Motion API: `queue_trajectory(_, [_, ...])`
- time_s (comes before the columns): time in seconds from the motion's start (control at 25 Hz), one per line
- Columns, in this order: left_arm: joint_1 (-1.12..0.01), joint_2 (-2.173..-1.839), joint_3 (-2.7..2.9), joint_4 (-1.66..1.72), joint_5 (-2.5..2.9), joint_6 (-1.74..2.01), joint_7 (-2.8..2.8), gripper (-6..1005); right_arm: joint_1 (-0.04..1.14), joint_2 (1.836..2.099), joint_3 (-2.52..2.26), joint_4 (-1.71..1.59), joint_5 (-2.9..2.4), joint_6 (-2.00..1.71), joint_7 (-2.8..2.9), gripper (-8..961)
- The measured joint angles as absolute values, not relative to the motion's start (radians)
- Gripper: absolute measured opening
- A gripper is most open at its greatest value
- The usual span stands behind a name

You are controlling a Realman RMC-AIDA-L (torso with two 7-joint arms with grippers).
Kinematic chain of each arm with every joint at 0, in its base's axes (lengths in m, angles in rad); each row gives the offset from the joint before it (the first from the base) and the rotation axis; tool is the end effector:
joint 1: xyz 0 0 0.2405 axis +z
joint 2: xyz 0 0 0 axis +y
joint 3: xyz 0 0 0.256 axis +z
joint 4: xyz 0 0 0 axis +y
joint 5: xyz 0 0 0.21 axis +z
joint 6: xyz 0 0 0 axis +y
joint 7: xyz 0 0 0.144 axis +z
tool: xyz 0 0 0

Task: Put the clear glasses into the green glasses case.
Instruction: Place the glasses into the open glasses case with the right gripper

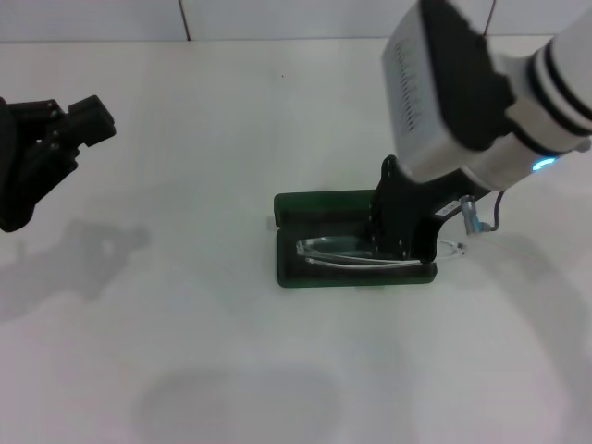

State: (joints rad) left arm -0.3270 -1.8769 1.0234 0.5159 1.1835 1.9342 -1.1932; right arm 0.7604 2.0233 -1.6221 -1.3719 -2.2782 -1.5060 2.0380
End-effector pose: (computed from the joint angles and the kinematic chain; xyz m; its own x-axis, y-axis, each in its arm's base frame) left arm -0.2666 0.2694 0.0886 0.5053 0.0519 0.8614 0.3014 -0.9459 -0.1198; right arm 0.0855 0.3445 -0.0376 0.9521 0.1479 0.2678 0.1689 -0.9840 -0.0573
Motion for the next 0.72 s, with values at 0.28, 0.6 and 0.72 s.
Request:
queue_trajectory(0.28, [-0.32,-1.891,1.023,0.513,1.181,1.928,-1.196,59,0.797,2.026,-1.732,-1.345,-2.347,-1.421,2.049,96])
queue_trajectory(0.6, [-0.331,-1.895,0.999,0.513,1.183,1.919,-1.214,59,0.789,2.028,-1.847,-1.336,-2.401,-1.313,2.042,99])
queue_trajectory(0.72, [-0.339,-1.896,0.984,0.514,1.184,1.917,-1.237,59,0.777,2.028,-1.904,-1.324,-2.434,-1.252,2.042,100])
